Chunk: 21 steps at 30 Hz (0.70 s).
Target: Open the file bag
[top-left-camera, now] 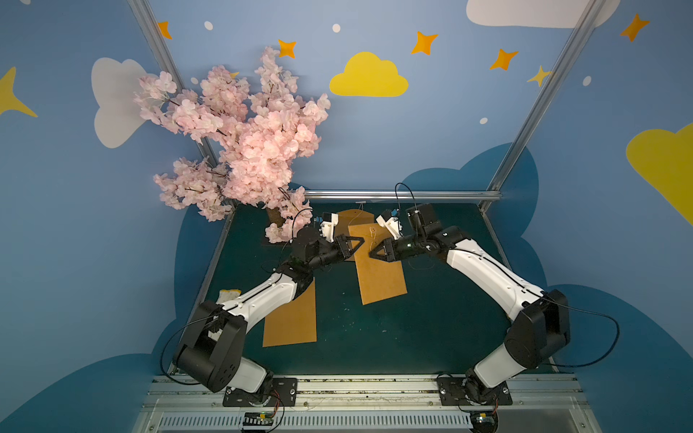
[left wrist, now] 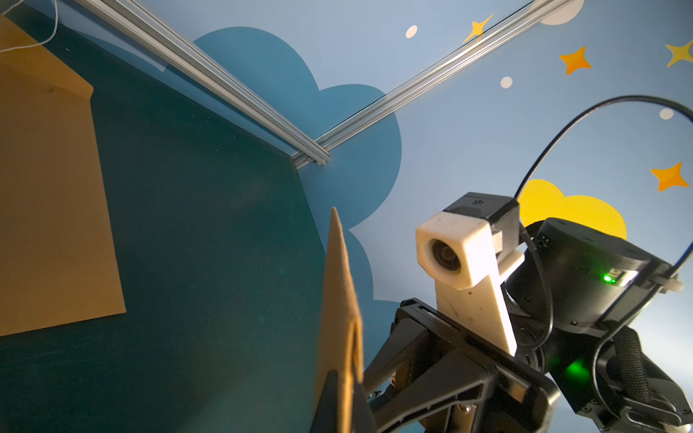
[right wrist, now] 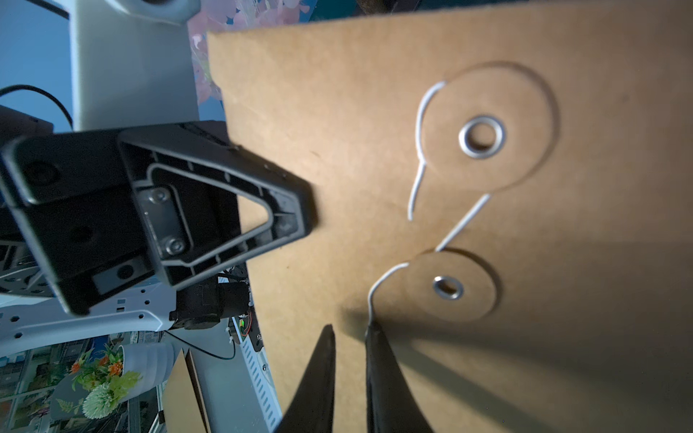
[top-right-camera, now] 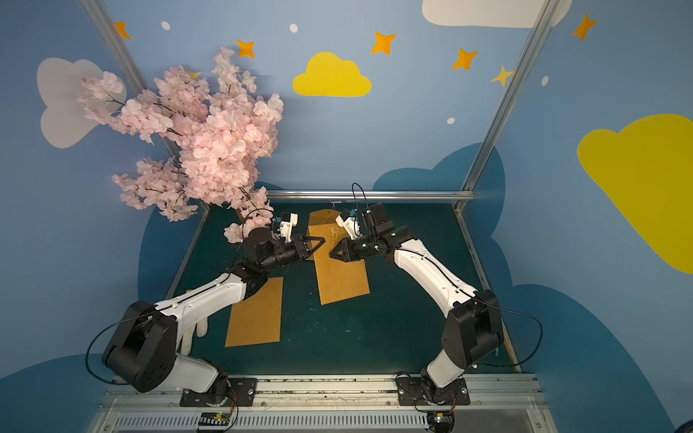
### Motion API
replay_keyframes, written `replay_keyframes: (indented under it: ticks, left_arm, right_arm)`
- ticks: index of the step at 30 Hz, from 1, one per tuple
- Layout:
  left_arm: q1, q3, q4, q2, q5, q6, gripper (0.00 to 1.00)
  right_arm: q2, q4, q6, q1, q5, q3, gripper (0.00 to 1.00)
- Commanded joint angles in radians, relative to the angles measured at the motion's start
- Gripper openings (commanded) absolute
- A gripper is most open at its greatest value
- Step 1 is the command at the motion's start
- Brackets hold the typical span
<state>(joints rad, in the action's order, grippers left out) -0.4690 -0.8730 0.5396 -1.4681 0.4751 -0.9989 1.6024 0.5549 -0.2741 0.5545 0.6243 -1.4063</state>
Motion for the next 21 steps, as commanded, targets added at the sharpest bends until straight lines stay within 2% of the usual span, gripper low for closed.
replay_keyframes:
  ticks: [1,13,21]
  left_arm:
    - [-0.021,-0.011,0.088,0.034,0.045,-0.014,0.03]
    - [-0.036,-0.009,0.064,0.042,0.027,0.01,0.03]
    - [-0.038,-0.012,-0.036,0.069,-0.012,0.09,0.02]
  right_arm:
    - [0.031,0.022,-0.001,0.007,-0.038,-0.018,0.15]
    - [0.041,0.028,-0.007,0.008,-0.035,-0.033,0.0]
    - [0.005,0.018,-0.02,0.004,-0.009,-0.029,0.0]
